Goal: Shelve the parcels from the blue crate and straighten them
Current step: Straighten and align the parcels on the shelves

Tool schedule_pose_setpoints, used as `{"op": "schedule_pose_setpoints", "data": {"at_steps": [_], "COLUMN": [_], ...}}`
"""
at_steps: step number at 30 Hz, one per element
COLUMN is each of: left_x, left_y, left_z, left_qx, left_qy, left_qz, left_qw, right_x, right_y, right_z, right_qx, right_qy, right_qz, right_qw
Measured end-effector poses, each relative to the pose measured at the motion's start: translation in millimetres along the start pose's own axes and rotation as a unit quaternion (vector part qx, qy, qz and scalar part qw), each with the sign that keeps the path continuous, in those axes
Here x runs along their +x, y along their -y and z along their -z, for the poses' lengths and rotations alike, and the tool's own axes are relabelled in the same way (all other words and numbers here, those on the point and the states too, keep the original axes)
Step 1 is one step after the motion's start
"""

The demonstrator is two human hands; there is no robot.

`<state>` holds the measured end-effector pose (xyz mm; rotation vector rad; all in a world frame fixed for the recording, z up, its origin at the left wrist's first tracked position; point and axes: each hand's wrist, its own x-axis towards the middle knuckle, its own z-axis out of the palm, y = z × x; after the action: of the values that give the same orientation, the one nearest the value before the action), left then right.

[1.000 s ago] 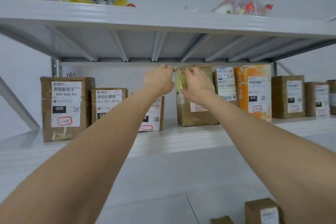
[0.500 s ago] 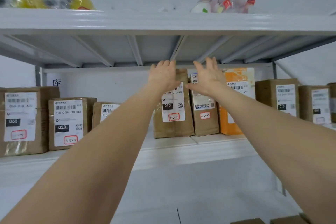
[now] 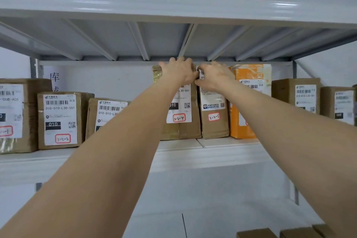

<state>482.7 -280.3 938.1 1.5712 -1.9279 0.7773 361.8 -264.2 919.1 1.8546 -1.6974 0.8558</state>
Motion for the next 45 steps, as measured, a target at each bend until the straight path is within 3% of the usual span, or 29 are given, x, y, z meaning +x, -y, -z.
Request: {"op": "schedule_pose_setpoints", "data": {"at_steps": [14,45], "left_x": [-10,-20], "left_y": [6,50], "left_z": [0,11], "left_qx": [-0.013,0.006], "left_qy": [-0.037,-0.006], "left_qz": [0.036,0.029], "left_qw": [0.999,1.000], "right_x": [3,-7], "right_y": [13,54], "right_z": [-7,-13], "right_qx": [0.050,0.135], "right_qy": [-0.016,-0.042], "right_qz": [-0.001,-0.009], "right_qw": [0.999,0.990]}}
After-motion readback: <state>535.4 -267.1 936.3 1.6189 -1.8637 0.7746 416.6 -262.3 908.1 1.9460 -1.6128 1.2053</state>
